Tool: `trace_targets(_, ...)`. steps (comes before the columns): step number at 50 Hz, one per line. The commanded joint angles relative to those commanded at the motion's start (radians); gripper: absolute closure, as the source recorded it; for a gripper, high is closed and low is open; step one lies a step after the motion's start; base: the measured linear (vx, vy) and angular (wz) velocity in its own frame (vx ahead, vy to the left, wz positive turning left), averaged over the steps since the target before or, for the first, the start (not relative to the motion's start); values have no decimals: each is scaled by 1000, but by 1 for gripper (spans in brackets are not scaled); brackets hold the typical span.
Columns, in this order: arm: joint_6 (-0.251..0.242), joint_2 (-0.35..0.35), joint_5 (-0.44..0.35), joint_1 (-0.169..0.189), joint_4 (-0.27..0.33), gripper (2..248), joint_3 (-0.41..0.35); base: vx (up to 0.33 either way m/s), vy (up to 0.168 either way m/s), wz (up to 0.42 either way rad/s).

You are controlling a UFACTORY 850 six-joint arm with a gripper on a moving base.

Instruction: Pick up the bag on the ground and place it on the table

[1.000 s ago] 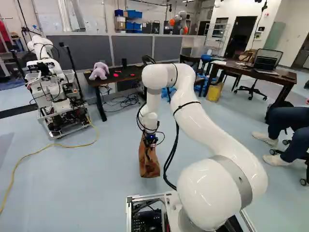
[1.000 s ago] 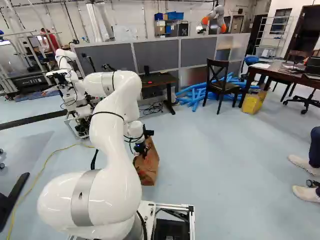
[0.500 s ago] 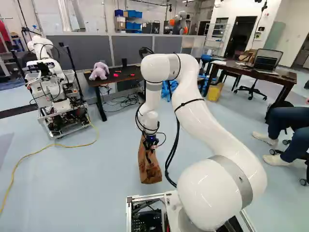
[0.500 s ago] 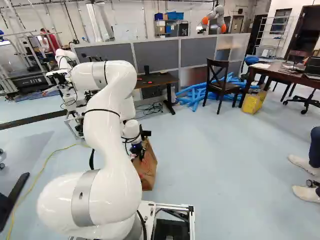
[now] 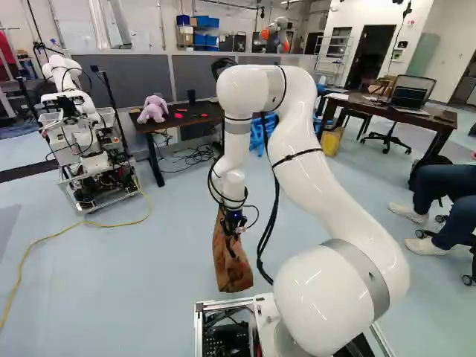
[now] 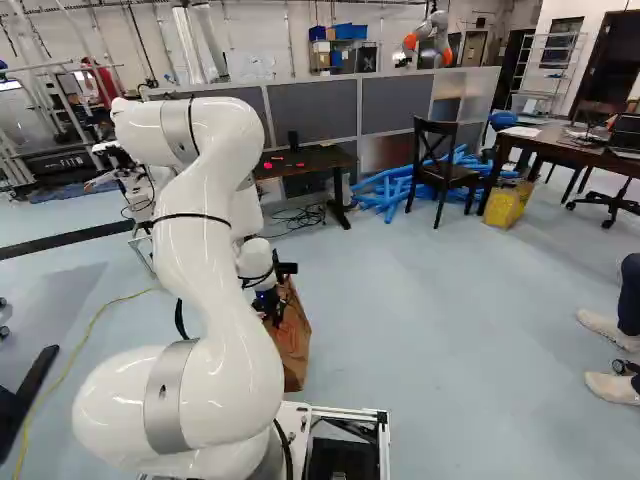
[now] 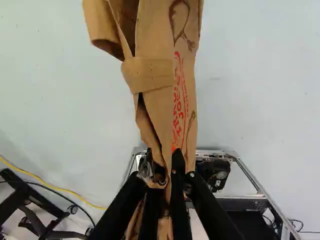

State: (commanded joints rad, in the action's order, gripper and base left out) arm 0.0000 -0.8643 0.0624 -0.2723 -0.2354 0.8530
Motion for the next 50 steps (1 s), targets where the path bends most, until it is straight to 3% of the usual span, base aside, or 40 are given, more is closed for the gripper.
trace_targets(20, 0, 112, -60, -17, 0, 227, -129, 0, 0, 0)
trace_targets(50, 0, 278, -101, 0, 0, 227, -268, 0, 0, 0)
